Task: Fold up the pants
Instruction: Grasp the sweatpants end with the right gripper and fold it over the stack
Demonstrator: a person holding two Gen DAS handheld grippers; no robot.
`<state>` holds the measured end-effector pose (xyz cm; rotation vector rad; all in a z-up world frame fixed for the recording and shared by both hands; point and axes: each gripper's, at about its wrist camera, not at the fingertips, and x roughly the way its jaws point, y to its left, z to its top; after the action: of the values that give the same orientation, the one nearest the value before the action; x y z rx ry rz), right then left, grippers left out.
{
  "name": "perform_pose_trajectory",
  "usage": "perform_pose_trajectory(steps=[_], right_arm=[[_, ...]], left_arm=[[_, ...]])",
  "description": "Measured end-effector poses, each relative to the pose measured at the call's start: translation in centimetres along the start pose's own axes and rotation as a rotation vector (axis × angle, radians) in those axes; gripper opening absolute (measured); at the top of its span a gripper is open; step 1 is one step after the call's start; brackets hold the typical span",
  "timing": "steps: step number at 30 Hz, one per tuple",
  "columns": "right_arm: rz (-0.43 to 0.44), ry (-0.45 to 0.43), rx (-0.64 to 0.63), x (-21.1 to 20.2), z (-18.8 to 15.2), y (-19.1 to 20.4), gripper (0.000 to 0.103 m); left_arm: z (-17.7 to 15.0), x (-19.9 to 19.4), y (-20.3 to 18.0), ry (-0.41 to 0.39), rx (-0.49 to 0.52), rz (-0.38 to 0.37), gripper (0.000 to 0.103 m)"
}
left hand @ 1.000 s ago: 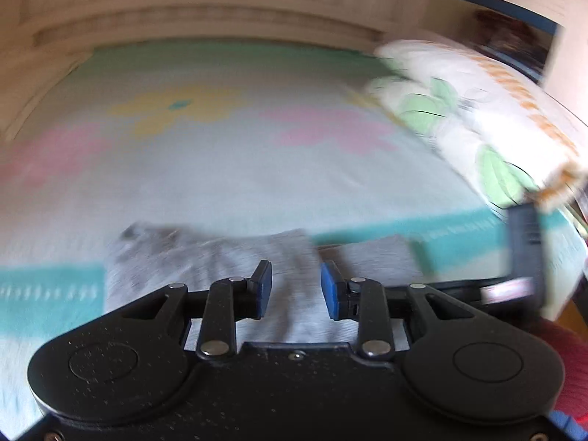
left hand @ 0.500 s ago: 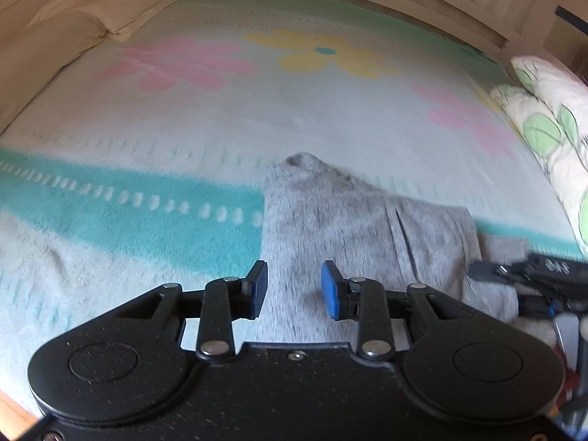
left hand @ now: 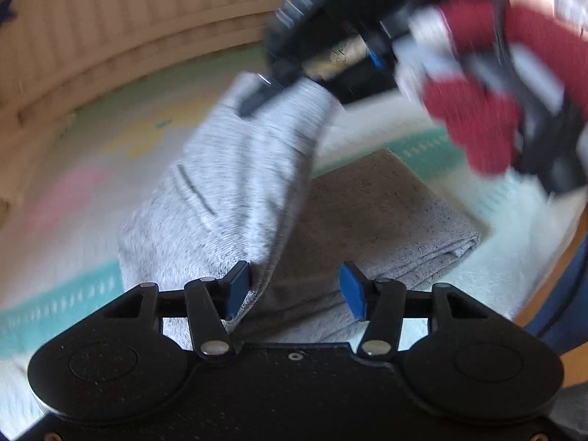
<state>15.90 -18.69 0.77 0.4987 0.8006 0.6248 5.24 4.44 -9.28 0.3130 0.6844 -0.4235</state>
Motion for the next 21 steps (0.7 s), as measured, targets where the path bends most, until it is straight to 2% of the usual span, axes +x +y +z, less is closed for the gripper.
perform_pose_trajectory(steps=[2,4,7,9,10,11,15,18,21], right_arm=[[0.009,-0.043,0.008,-0.9,0.4,-0.5,0.000],[0.021,-0.069,0.022,-1.0,0.9,-1.2,0.000],[-0.069,-0.071,-0.006,-0.2,0.8,-1.6,0.004],[-0.116,-0.038,0.032,0.7,0.5,-2.5,0.014],[-0.149,-0.017,0.063,1.2,0.3,-3.2,0.028],[-0.183,-0.001,0.094,1.8,0.0,-4.0,0.034],[-0.291,0.095,0.144,4.1,-2.1,-6.5,0.036],[-0.340,0.149,0.176,5.5,-3.6,-8.1,0.039],[-0.289,0.190,0.269,6.3,-4.6,-10.1,0.041]], left_arm=[[0.6,1.2,-1.2,0.016,0.001,-0.001,0.060],[1.1,2.1,-2.0,0.036,0.006,0.010,0.060],[1.4,2.5,-2.5,0.041,0.002,0.007,0.060],[1.2,2.6,-2.6,0.051,-0.006,0.013,0.060],[1.1,2.6,-2.6,0.058,-0.010,0.006,0.060],[0.9,2.8,-2.4,0.063,-0.015,-0.002,0.060],[-0.2,2.4,-2.4,0.081,0.006,-0.032,0.060],[-1.1,2.4,-2.1,0.099,-0.021,-0.067,0.060],[-0.9,2.6,-2.2,0.112,-0.041,-0.094,0.060]])
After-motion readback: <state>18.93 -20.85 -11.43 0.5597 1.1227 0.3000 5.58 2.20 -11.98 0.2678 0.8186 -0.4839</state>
